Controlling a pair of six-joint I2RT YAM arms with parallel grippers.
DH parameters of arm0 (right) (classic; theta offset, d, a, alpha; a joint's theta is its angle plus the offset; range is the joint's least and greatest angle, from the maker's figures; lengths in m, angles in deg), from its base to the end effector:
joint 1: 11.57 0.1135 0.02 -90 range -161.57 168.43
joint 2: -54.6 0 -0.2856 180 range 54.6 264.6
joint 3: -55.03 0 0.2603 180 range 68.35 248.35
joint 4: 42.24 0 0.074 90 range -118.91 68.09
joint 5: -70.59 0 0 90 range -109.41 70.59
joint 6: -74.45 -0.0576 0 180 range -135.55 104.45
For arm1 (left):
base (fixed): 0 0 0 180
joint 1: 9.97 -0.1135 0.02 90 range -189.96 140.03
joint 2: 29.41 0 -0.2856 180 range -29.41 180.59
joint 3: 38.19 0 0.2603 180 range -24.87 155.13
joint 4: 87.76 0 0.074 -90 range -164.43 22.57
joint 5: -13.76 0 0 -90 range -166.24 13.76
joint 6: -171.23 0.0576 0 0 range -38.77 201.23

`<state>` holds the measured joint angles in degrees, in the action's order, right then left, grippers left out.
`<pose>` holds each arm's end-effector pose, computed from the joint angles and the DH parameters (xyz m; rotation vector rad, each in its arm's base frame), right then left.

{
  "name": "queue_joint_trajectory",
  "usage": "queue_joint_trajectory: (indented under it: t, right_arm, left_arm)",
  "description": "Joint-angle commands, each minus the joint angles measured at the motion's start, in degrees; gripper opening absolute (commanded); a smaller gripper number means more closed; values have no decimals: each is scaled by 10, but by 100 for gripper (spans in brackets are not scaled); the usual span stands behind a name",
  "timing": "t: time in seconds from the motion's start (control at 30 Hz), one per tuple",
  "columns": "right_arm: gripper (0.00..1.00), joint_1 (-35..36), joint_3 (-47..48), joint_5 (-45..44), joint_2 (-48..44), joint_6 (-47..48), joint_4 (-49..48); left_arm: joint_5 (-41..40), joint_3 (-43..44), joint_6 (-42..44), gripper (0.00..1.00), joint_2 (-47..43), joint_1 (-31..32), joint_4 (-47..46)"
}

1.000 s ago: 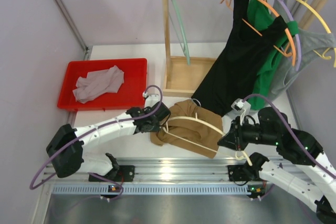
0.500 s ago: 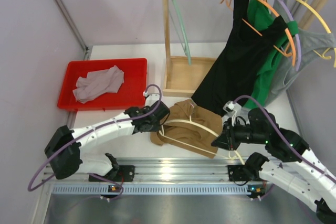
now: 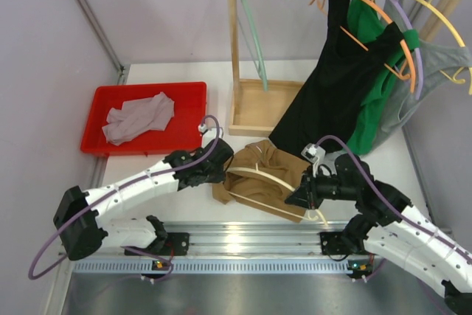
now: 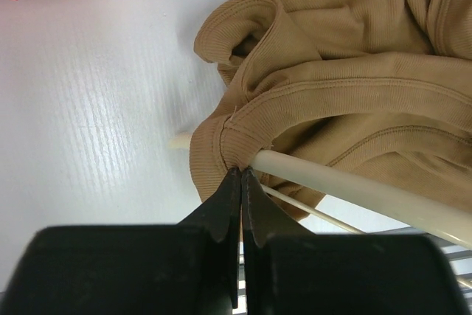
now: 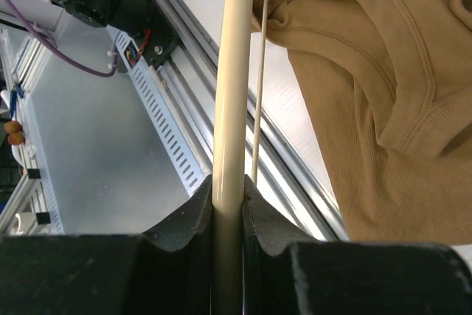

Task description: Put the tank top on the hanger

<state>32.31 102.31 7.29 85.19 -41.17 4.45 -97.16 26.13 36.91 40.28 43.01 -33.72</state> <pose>0.0773 0.1102 0.2709 -0.6622 2.1752 1.1806 0.1640 -0.1833 0.2470 0.0633 2.5168 -0.2095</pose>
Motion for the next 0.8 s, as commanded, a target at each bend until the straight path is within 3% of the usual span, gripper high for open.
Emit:
queue_joint_trajectory:
  t: [0.0, 0.77]
  right_arm:
    - [0, 4, -24, 37, -17, -14, -124]
    - [0, 12, -137, 59, 4, -47, -320]
  left_arm:
    - [1, 19, 12, 0, -20, 3, -12]
    - [-10, 26, 38, 0, -53, 27, -47]
